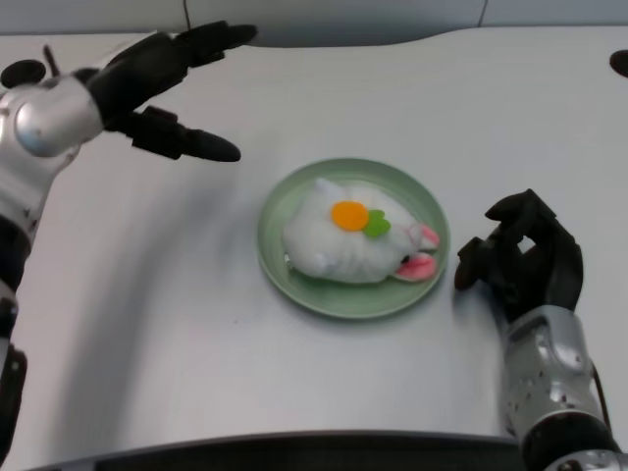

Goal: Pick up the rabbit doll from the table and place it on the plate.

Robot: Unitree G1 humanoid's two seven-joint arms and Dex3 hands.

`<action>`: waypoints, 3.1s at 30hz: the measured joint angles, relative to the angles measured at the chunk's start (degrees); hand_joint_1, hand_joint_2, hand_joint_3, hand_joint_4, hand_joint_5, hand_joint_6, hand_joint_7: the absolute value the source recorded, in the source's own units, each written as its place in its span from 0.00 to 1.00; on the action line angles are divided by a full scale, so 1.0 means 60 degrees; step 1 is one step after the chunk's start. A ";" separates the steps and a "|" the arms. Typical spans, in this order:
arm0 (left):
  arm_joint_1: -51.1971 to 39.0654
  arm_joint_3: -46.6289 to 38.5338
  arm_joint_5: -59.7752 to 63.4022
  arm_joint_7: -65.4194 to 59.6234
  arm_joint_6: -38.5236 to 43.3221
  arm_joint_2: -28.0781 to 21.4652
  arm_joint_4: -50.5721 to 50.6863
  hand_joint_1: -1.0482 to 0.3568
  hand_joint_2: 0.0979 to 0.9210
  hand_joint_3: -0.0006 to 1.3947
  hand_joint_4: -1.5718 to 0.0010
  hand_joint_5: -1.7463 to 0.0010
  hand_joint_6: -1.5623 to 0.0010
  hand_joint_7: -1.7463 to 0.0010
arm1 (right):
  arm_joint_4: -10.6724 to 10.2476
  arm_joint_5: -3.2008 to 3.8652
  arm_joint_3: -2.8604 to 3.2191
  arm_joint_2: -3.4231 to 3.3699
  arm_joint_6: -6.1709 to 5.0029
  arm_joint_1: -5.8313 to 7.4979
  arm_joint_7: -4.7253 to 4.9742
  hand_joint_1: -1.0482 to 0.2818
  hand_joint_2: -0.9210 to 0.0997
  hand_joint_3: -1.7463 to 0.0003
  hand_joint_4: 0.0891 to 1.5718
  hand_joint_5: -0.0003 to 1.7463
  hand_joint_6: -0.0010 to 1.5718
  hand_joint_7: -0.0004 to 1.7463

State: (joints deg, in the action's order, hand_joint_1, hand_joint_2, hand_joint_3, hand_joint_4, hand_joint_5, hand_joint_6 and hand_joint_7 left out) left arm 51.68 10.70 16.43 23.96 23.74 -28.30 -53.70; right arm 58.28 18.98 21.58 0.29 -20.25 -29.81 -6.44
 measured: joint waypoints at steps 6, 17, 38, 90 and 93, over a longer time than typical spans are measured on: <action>-0.1424 -0.1418 -0.1598 -0.0471 0.0183 0.0268 0.0457 0.25 1.00 0.14 0.83 0.91 0.87 0.96 | -0.0028 -0.0021 -0.0005 0.0016 -0.0001 0.0003 -0.0040 0.00 0.36 0.24 1.00 0.83 0.73 1.00; -0.4156 -0.2723 -0.3694 -0.0772 -0.1913 0.1525 0.3457 0.35 1.00 0.23 0.74 0.69 0.68 0.96 | -0.0213 -0.0070 -0.0011 -0.0047 0.0000 0.0080 -0.0046 0.00 0.37 0.24 1.00 0.83 0.73 1.00; -0.7951 -0.4129 -0.7049 -0.1314 -0.6561 0.3395 0.8162 0.35 1.00 0.36 0.82 0.31 0.62 0.97 | -0.0530 -0.0113 -0.0050 -0.0175 0.0000 0.0281 0.0084 0.00 0.35 0.25 1.00 0.84 0.73 1.00; -0.8403 -0.4692 -0.8151 -0.1065 -0.7048 0.4041 0.7757 0.37 1.00 0.37 0.84 0.16 0.63 0.85 | -0.0350 -0.0013 -0.0019 0.0088 0.0140 0.0278 -0.0111 0.00 0.38 0.23 1.00 0.84 0.74 1.00; -0.8402 -0.4726 -0.8157 -0.1068 -0.7114 0.4043 0.7758 0.37 1.00 0.37 0.84 0.16 0.63 0.84 | -0.0346 0.0006 -0.0016 0.0089 0.0143 0.0276 -0.0111 0.00 0.38 0.22 1.00 0.84 0.73 1.00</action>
State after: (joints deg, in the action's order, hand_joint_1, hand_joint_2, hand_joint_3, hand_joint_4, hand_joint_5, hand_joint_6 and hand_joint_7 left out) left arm 1.27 -17.65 -32.51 17.55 -18.94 -4.04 -7.15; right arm 56.20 19.02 21.49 0.83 -19.39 -28.16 -7.10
